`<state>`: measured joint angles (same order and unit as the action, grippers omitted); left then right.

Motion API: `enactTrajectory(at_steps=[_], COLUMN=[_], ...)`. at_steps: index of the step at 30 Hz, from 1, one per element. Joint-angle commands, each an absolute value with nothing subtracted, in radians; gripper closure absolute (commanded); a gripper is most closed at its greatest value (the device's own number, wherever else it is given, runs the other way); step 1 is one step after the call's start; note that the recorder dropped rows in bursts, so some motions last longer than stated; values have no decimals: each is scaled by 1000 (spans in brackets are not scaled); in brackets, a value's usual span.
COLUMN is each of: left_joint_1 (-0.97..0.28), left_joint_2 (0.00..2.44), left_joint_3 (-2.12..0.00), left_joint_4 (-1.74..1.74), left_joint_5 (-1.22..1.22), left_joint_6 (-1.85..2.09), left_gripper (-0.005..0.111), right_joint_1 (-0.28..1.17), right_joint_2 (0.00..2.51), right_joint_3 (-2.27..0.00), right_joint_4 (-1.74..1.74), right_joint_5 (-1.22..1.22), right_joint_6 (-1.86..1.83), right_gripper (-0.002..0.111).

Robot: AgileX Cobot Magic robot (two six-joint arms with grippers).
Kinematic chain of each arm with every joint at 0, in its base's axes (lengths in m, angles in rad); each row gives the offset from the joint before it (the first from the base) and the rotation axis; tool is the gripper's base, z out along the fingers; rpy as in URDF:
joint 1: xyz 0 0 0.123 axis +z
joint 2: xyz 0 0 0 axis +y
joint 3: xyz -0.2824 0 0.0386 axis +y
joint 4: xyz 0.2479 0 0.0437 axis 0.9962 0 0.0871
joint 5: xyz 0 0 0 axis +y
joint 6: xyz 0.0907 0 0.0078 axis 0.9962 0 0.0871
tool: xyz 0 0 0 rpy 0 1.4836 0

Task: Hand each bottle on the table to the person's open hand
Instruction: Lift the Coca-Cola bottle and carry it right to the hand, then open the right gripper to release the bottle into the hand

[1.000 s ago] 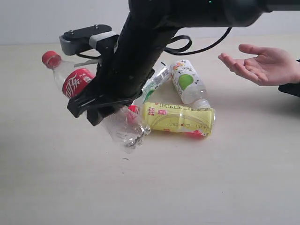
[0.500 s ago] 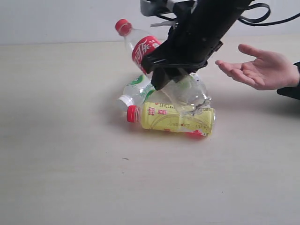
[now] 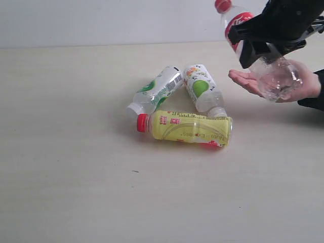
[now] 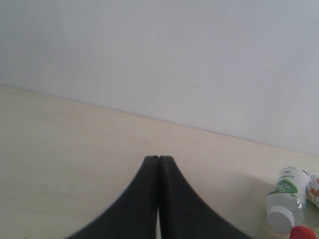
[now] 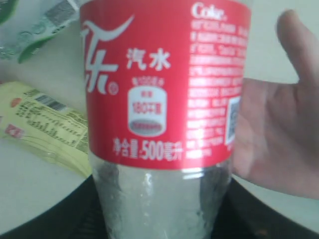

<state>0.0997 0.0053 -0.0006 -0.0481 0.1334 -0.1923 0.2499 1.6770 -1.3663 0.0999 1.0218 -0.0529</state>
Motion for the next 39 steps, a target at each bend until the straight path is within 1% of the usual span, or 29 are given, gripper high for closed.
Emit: enactTrajectory(at_steps=[1, 8, 14, 27, 35, 37, 39], left_joint_1=[96, 96, 96, 96, 96, 96, 96], left_joint_2=[0, 0, 0, 0, 0, 0, 0], left_joint_3=[0, 0, 0, 0, 0, 0, 0], left_joint_4=[-51, -51, -51, -51, -51, -51, -51], left_joint_5=[132, 132, 132, 132, 132, 132, 132], left_joint_6=[-191, -191, -191, -191, -191, -191, -191], left_gripper=[107, 107, 107, 107, 107, 107, 107], right_joint_1=[230, 230, 184, 184, 184, 184, 184], right_joint_2=[1670, 1672, 1682, 1820, 1852, 1852, 1852], right_joint_3=[-1352, -1306, -1303, -1303, -1303, -1303, -1303], right_joint_4=[9, -30, -30, -27, -26, -26, -26], right_joint_5=[1049, 1035, 1031, 974, 966, 958, 951], right_joint_6=[13, 37, 53, 52, 53, 53, 53], right_gripper=[108, 108, 108, 108, 108, 107, 101])
